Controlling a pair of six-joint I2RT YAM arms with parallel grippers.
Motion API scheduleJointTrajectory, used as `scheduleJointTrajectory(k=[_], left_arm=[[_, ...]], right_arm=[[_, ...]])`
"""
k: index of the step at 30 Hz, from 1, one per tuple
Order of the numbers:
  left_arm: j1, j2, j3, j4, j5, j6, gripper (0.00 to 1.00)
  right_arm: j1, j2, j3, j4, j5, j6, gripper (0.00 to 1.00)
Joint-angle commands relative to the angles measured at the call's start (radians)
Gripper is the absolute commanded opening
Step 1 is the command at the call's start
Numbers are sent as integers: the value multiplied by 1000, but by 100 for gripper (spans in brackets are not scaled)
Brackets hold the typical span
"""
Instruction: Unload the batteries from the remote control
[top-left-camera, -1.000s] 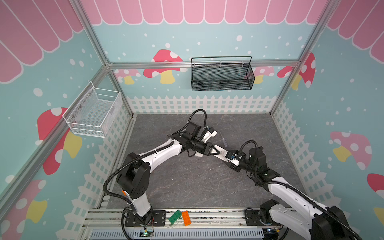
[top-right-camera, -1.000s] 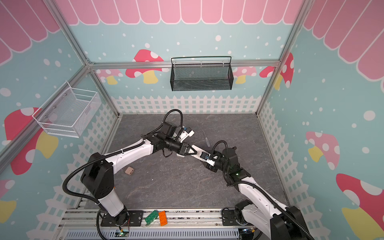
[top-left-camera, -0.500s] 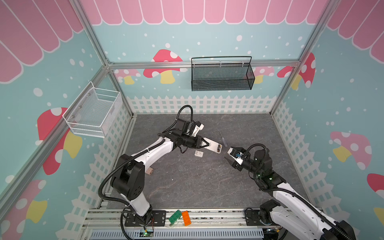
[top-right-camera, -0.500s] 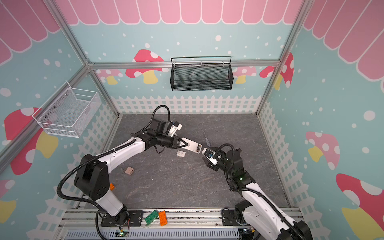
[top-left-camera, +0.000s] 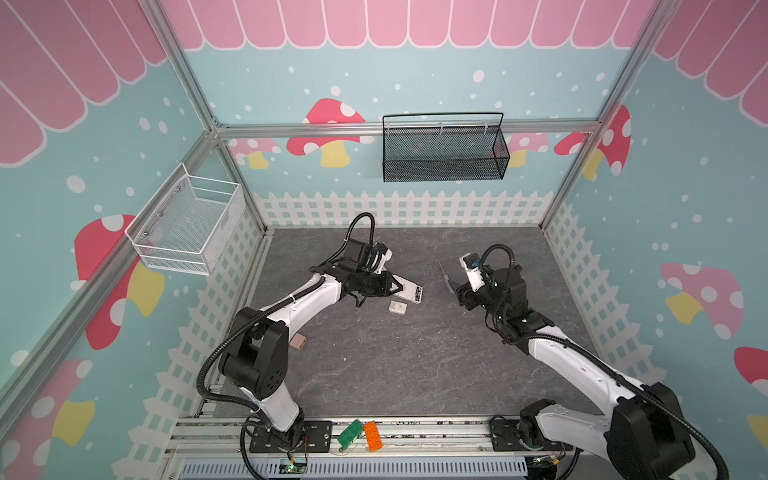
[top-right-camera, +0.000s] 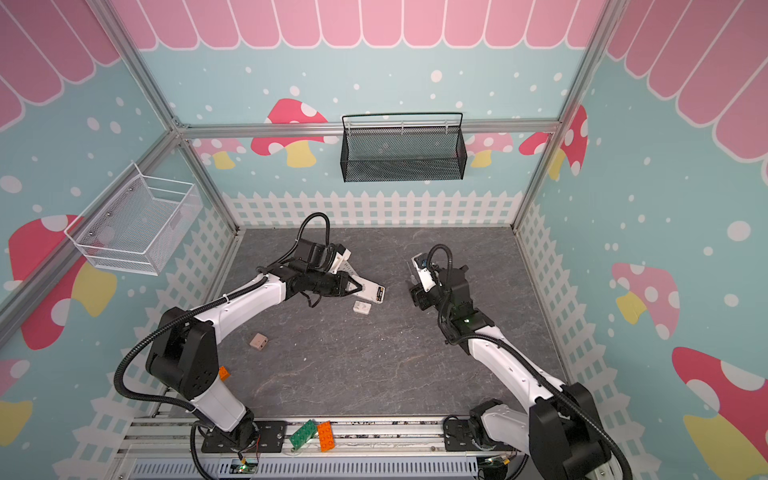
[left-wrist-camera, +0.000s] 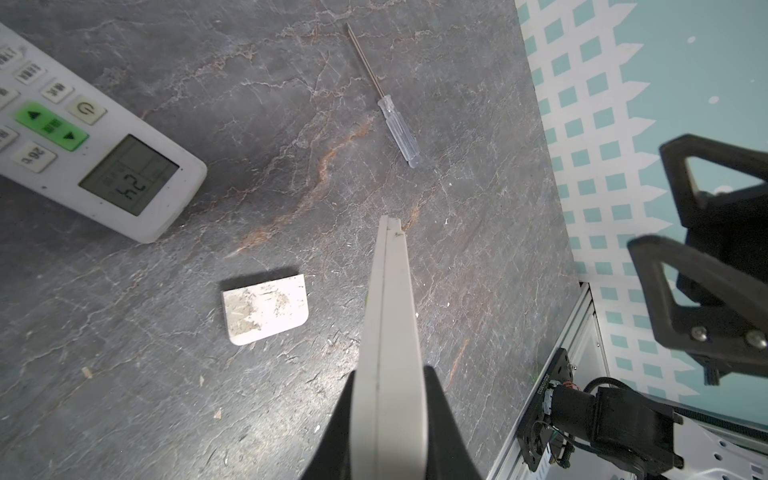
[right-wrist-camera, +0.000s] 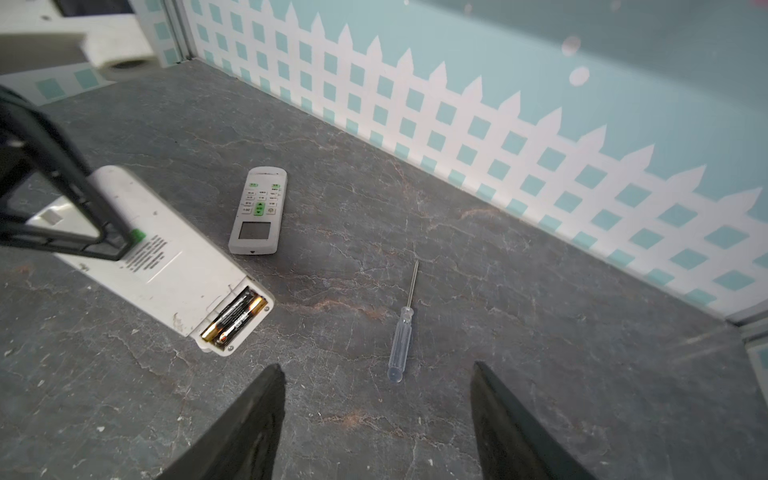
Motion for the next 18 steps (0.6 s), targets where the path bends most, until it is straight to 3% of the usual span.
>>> scheduleJointTrajectory(k=[1,11,18], left_arm=[[6,-34,3,29,6,-12,0],[12,-48,-5,41,18,-16,0],[12,-52,-3,38,15,-14,0]], right_arm=[[-11,124,110,-94,29,162,70],[-50,529,414,-295,8,245,62],[-57,654,481,-337,-15,263,59]])
